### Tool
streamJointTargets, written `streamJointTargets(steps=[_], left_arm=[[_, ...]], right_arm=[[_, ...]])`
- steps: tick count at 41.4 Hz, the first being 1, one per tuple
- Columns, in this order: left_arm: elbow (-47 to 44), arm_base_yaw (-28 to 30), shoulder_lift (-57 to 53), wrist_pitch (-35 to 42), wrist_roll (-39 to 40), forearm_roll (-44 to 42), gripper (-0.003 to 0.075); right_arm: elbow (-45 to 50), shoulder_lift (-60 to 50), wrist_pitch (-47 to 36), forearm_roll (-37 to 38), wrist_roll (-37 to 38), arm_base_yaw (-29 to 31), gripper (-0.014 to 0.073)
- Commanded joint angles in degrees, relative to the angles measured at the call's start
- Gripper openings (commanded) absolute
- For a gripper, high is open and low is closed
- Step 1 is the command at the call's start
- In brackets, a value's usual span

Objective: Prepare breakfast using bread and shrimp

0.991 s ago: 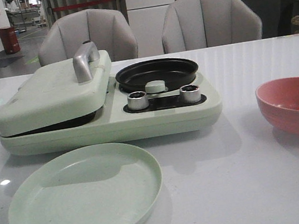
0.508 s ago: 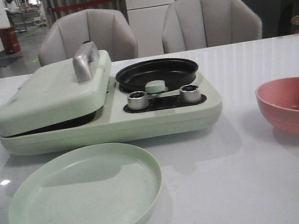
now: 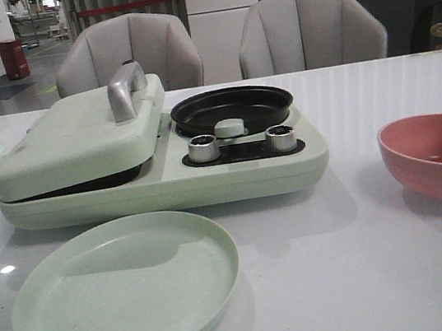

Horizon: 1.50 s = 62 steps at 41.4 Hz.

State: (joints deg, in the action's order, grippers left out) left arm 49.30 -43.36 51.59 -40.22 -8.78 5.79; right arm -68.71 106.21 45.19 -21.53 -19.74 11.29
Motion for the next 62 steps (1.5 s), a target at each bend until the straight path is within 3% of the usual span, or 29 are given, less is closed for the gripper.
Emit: streamJointTargets(steps=[1, 12, 25, 34, 43, 55, 62], left_arm=[[1.56, 0.07, -0.28, 4.06, 0.59, 0.35, 0.0104], [1.56, 0.07, -0.28, 4.06, 0.59, 0.35, 0.0104], [1.56, 0.07, -0.28, 4.06, 0.59, 0.35, 0.0104], [1.56, 0.07, -0.28, 4.06, 0.59, 0.35, 0.0104], [1.56, 0.07, -0.28, 4.06, 0.59, 0.35, 0.0104], [1.56, 0.07, -0.28, 4.06, 0.59, 0.35, 0.0104], [1.56, 0.07, -0.28, 4.06, 0.59, 0.35, 0.0104]], right_arm=[[-1.79, -2.57, -0.73, -1.24, -0.75, 0.00, 0.0278], [-1.85, -2.85, -0.03, -1.29, -0.87, 0.00, 0.0102], [-3.24, -8.91, 0.09, -1.01, -2.24, -0.62, 0.0094], [-9.79, -14.97, 0.34, 4.68, -2.25, -7.54, 0.0094], [-20.22, -15.92, 0.24, 18.94, 4.89, -20.16, 0.0080], [-31.35, -10.24, 0.78, 50.94, 21.12, -35.15, 0.0080], [-37.84, -3.86, 1.13, 63.56, 24.70, -40.68, 0.0079]])
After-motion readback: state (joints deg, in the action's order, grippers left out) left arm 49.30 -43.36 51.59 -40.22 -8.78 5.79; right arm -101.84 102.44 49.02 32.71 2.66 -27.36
